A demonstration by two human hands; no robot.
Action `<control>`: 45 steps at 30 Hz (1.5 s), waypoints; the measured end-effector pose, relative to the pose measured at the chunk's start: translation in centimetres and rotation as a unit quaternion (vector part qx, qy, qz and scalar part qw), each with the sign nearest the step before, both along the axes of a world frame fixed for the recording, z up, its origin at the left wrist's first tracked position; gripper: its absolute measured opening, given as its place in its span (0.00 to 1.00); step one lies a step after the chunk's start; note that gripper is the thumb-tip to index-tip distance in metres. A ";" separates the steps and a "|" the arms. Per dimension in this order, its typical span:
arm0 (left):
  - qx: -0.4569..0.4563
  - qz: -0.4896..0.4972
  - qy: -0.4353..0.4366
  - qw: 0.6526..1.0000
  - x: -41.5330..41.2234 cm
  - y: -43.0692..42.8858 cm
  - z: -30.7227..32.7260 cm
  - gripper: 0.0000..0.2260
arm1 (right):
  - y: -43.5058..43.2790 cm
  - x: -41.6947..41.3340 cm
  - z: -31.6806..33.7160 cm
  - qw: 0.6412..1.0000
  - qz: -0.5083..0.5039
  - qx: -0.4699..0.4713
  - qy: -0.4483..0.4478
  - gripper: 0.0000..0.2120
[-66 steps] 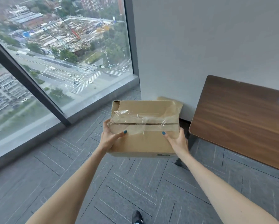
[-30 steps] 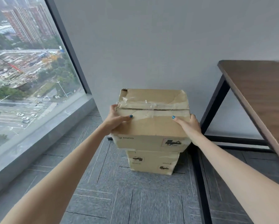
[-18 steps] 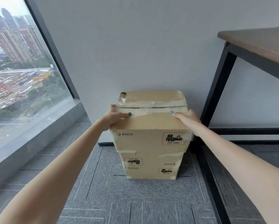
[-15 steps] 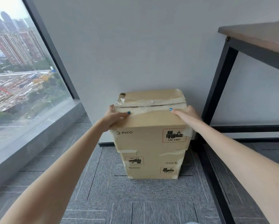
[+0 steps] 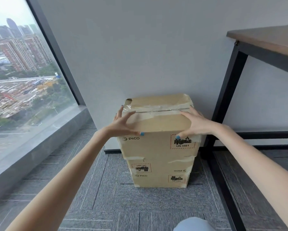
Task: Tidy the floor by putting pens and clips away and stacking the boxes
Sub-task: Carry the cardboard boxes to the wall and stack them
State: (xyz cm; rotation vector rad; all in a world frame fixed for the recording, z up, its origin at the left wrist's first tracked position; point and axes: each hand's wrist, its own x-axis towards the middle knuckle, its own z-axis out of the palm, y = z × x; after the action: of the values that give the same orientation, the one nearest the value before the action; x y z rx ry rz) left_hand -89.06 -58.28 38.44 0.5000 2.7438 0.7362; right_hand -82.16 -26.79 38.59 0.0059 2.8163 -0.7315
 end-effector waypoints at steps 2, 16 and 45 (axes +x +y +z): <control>-0.069 -0.027 0.025 0.997 0.6 -0.1 -0.4 0.54 | 0.0 0.3 -0.6 0.999 0.000 0.040 0.016 0.59; -0.033 -0.039 0.116 0.992 -0.6 -0.5 -1.7 0.50 | -0.6 -0.3 -1.4 0.995 -0.037 0.024 0.095 0.53; -0.037 -0.040 0.135 0.989 -1.0 -0.7 -1.9 0.48 | -1.2 -0.3 -1.2 0.992 -0.038 0.047 0.111 0.50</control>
State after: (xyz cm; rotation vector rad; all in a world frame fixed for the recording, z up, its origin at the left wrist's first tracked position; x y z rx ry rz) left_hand -90.09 -59.02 36.55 0.7397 2.9645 0.5830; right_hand -82.50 -27.97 37.35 0.0521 3.0760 -0.6501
